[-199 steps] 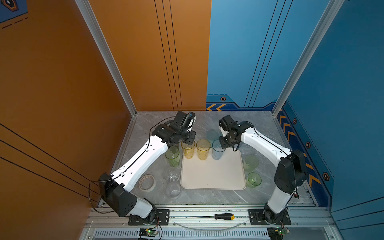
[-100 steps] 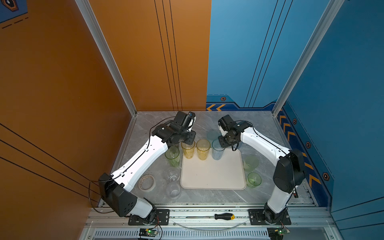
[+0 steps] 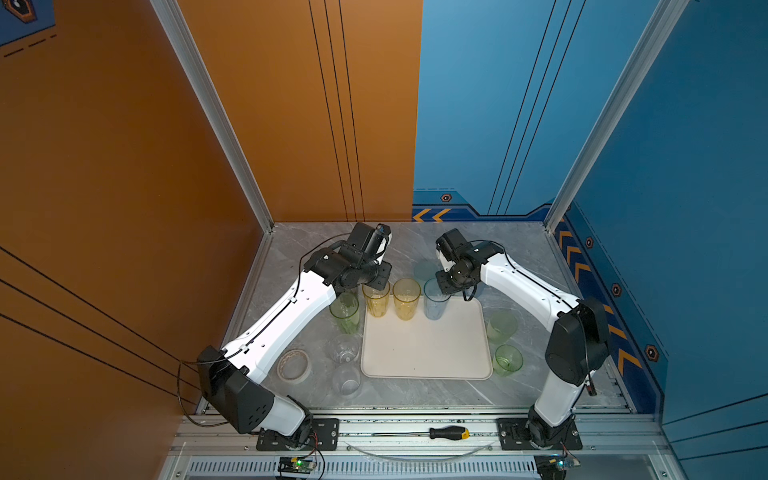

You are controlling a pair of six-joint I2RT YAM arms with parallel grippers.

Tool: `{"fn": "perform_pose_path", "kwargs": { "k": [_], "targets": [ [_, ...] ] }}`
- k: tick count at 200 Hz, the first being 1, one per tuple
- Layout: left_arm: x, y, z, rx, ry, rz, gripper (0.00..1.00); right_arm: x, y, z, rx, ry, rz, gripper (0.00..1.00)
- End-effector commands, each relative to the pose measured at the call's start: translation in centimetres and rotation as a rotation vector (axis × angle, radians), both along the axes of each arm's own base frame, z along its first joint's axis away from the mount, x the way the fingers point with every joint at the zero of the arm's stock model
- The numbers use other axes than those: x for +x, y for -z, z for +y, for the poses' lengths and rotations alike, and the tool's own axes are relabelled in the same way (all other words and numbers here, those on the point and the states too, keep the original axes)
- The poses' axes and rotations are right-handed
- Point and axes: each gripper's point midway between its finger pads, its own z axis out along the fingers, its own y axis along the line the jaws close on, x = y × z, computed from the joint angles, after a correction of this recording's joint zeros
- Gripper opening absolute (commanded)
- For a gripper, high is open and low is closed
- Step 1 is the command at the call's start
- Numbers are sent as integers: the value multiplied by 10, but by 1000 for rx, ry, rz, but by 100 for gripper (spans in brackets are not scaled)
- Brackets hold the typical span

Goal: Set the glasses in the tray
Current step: 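Open the right gripper and move it to the frosted blue glass beyond the tray, then lower the right gripper into the frosted blue glass and close it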

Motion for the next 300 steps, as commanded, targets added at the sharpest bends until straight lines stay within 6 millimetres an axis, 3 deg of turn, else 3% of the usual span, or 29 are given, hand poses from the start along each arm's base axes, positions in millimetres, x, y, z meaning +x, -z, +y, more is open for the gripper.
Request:
{"fn": "perform_pose_path", "kwargs": {
  "k": [1, 145, 175, 213, 235, 257, 300],
  "targets": [
    [1, 5, 8, 32, -12, 7, 16, 4, -15, 2, 35, 8, -31, 25],
    [9, 13, 13, 36, -55, -21, 16, 6, -39, -3, 55, 19, -100, 29],
    [10, 12, 13, 35, -55, -21, 16, 5, -47, -3, 78, 21, -117, 29],
    [11, 10, 15, 34, -65, -34, 16, 5, -73, -5, 136, 36, -176, 29],
    [11, 9, 14, 26, -64, -37, 16, 8, -91, -20, 147, 79, -224, 31],
    [12, 9, 13, 25, -66, -36, 16, 13, -97, -50, 145, 159, -246, 32],
    [12, 7, 12, 19, -63, -39, 16, 20, -88, -120, 151, 364, -197, 32]
  ]
}}
